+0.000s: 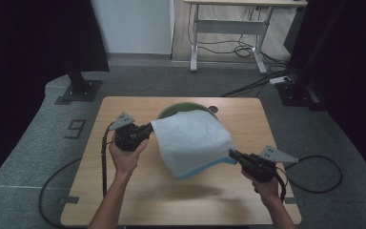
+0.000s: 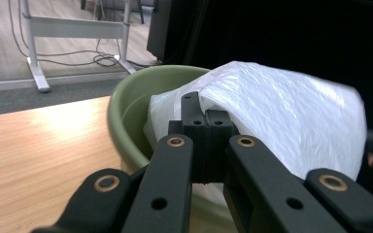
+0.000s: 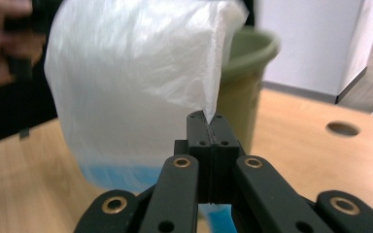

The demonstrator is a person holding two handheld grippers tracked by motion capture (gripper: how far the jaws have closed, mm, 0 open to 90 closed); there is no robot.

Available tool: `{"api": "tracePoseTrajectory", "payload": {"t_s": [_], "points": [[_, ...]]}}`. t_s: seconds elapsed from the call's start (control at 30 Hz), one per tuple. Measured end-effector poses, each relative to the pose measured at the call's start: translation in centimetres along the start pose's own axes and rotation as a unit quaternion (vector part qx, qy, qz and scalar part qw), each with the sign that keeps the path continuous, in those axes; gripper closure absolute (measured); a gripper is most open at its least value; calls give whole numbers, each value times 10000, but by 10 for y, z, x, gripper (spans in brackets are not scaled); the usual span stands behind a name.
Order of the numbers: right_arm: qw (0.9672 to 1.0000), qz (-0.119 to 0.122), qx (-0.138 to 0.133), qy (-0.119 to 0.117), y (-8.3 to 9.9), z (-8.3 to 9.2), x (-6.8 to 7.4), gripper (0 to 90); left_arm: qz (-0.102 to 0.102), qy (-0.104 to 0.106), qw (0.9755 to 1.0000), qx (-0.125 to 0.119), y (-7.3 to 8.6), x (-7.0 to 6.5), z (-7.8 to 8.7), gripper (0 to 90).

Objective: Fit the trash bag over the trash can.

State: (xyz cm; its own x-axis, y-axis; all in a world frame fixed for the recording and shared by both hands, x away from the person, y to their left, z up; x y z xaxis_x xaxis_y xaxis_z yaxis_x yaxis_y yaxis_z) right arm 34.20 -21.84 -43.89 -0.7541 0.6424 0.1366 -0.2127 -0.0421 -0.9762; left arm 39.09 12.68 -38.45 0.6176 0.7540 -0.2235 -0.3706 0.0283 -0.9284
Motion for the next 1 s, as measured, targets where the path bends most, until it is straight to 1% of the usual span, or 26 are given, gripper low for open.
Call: {"api": "tracePoseTrajectory", "payload": {"t_s": [0.03,0.07,0.1,0.13,0.17,0.2,0.23,0.27,0.3,0.33,0.4,0.43,0.47,0.5,0.53,0.57,0.6,0.63,0.67,0.7,0.73,0.9,1.0], "points": [[10000,-4,-39,17,-6,2,-2,885,-6,15,10000,17,0,-1,-2,896],[9999,5,-124,78,-16,6,-7,885,-36,51,10000,65,-1,-5,-7,896],[9999,5,-124,78,-16,6,-7,885,-36,51,10000,65,-1,-5,-7,895],[9995,-25,-270,146,-31,11,-14,884,-159,45,9998,132,-1,-9,-11,894],[9993,-20,-322,174,-36,13,-17,884,-239,58,9996,168,-1,-11,-12,887],[9992,-12,-358,204,-40,15,-19,885,-320,122,9992,203,-1,-13,-12,867],[9990,-12,-379,233,-42,17,-21,884,-320,122,9992,203,-1,-13,-12,827],[9989,-23,-393,261,-43,18,-23,884,-412,176,9986,275,1,-15,-12,778],[9989,-23,-393,261,-43,18,-23,884,-412,176,9986,275,1,-15,-12,726],[9987,-55,-365,348,-42,20,-26,884,-484,138,9985,223,1,-15,-8,678],[9985,-89,-310,451,-39,22,-29,884,-484,-12,9987,123,1,-15,-3,562],[9983,-90,-295,491,-38,22,-29,884,-497,-54,9987,88,1,-15,1,512],[9980,-107,-273,559,-37,23,-30,884,-507,-63,9987,79,0,-15,5,471],[9980,-107,-273,559,-37,23,-30,884,-507,-63,9987,79,0,-15,5,439],[9971,-142,-241,708,-34,23,-32,885,-552,-45,9984,106,0,-17,10,411],[9971,-142,-241,708,-34,23,-32,885,-552,-45,9984,106,0,-17,10,387],[9964,-167,-226,795,-33,23,-33,885,-644,-38,9978,172,0,-20,14,366],[9964,-167,-226,795,-33,23,-33,885,-644,-38,9978,172,0,-20,14,350],[9957,-184,-186,887,-32,21,-34,885,-687,-50,9975,186,0,-22,16,333],[9957,-184,-186,887,-32,21,-34,885,-717,-67,9972,202,0,-23,18,333],[9953,-199,-135,943,-32,20,-34,885,-737,-123,9970,209,0,-23,21,300],[9946,-239,-50,1006,-29,17,-35,885,-664,-156,9975,157,-1,-22,27,248],[9935,-238,17,1112,-28,13,-33,885,-724,-80,9973,76,-2,-33,28,244]]}}
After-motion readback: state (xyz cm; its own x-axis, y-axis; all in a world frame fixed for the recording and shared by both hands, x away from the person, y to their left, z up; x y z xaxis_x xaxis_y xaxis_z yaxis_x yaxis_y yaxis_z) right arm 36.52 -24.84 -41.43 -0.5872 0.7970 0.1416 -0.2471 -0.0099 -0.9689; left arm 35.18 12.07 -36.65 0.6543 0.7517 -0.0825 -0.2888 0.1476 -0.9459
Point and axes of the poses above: each handheld gripper's, and its own axes: z roughly backward along the jaws, y roughly out of its underside, x roughly to its left, the point moved 5 cm from there along -z, roughly forward along the jaws, and after that the axes turned 3 degrees about -y, right-handed, at the moved point
